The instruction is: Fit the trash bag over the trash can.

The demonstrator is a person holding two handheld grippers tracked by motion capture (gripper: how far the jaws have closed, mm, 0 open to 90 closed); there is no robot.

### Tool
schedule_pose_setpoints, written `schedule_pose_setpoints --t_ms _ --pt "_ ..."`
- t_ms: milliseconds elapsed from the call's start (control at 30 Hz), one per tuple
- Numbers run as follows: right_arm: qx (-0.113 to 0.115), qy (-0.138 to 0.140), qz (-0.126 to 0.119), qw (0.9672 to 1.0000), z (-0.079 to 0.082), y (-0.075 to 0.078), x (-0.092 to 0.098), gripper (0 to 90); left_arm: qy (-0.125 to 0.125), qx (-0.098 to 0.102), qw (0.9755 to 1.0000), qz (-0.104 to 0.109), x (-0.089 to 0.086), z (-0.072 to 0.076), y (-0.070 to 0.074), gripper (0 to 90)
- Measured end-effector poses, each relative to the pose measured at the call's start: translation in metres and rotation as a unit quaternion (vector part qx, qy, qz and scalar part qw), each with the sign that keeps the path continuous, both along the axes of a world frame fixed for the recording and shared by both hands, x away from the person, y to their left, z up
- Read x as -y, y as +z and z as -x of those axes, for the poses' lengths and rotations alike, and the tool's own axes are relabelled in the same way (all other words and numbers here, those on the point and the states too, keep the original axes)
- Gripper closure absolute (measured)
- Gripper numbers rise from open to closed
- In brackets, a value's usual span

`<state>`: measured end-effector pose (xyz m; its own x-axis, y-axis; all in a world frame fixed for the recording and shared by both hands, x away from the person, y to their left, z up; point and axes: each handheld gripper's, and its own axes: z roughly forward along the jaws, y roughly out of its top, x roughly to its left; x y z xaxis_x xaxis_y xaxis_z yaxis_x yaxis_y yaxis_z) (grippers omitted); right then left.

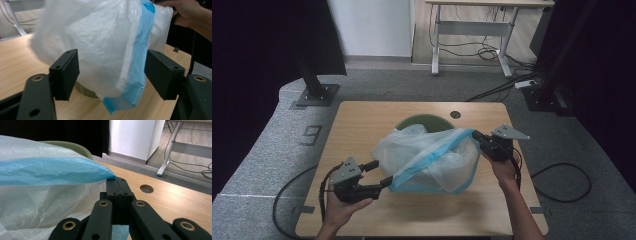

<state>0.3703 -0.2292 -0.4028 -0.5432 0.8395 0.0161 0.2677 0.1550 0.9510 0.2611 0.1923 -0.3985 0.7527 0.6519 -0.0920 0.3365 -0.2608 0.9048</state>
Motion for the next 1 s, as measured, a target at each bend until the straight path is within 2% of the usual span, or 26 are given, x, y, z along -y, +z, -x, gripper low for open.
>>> schedule_pose_setpoints --t_ms 200,267,400,533,667,867,1000 --pt "-0.004 -0.001 0.001 1.0000 -0.001 -0.002 0.002 88.9 -0.011 -0.006 0.9997 -0.021 0.018 -0.009 -0.005 14.2" --pt "-0.004 -0.002 -0.001 1.0000 0.000 -0.003 0.003 88.8 -0.009 -0.003 0.9993 -0.036 0.026 -0.011 -0.006 14.1" --pt "-0.003 -0.001 -0.002 1.0000 0.002 -0.003 0.004 88.9 -0.008 -0.002 0.9986 -0.051 0.033 -0.012 -0.010 15.3" --pt "-0.004 -0.002 -0.004 1.0000 0.003 -0.002 0.007 88.9 0.003 0.002 0.9980 -0.064 0.036 -0.011 -0.014 22.7" --pt "-0.004 -0.002 -0.004 1.0000 0.003 -0.002 0.007 88.9 0.004 0.000 0.9980 -0.064 0.037 -0.012 -0.018 30.8" --pt "-0.004 -0.001 -0.003 1.0000 0.003 -0.002 0.006 88.9 0.005 0.004 0.9985 -0.054 0.035 -0.013 -0.019 51.2" --pt "-0.004 -0.001 -0.003 1.0000 0.004 -0.002 0.007 88.8 -0.003 -0.002 0.9991 -0.042 0.033 -0.015 -0.019 63.6"
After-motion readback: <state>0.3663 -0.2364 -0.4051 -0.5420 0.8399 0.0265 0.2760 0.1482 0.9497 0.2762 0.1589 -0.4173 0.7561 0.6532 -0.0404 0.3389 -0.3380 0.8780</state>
